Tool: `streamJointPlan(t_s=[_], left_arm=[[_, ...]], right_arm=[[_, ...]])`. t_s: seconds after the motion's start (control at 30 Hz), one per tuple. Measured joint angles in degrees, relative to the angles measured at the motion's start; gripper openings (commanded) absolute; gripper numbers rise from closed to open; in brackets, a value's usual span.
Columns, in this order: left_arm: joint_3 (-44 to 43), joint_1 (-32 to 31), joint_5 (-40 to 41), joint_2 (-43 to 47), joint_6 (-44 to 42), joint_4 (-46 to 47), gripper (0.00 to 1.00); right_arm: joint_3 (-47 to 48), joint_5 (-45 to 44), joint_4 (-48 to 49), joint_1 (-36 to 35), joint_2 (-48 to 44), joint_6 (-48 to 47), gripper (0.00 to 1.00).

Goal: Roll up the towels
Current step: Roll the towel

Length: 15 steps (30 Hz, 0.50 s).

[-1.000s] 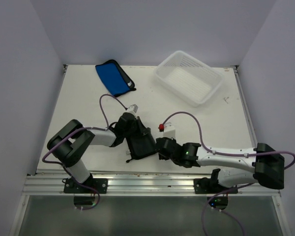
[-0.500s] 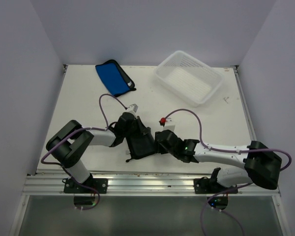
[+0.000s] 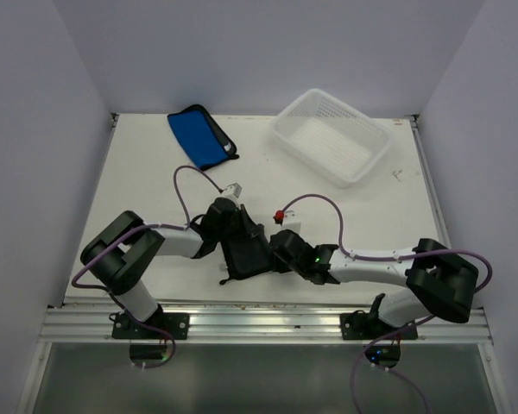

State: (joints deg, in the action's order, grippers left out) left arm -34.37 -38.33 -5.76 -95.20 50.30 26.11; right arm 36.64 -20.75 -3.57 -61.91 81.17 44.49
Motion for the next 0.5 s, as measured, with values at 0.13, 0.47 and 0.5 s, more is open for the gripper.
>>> streamJointPlan(t_s=[0.13,0.47,0.5], left_arm=[[0.2,0.0,0.0,0.2,0.1,0.0,0.0],[0.1,0.0,0.2,1.3,0.0,-0.8,0.0],[0.1,0.0,0.2,1.5,0.0,-0.9,0.0]], right_arm=[[0.1,0.9,0.6,0.0,1.2,-0.7,0.08],[5.2,-2.2,-6.3,-2.2,1.8,-4.9,0.0],[6.3,-3.0,-7.5,-2.9,2.3,-5.4,0.0]])
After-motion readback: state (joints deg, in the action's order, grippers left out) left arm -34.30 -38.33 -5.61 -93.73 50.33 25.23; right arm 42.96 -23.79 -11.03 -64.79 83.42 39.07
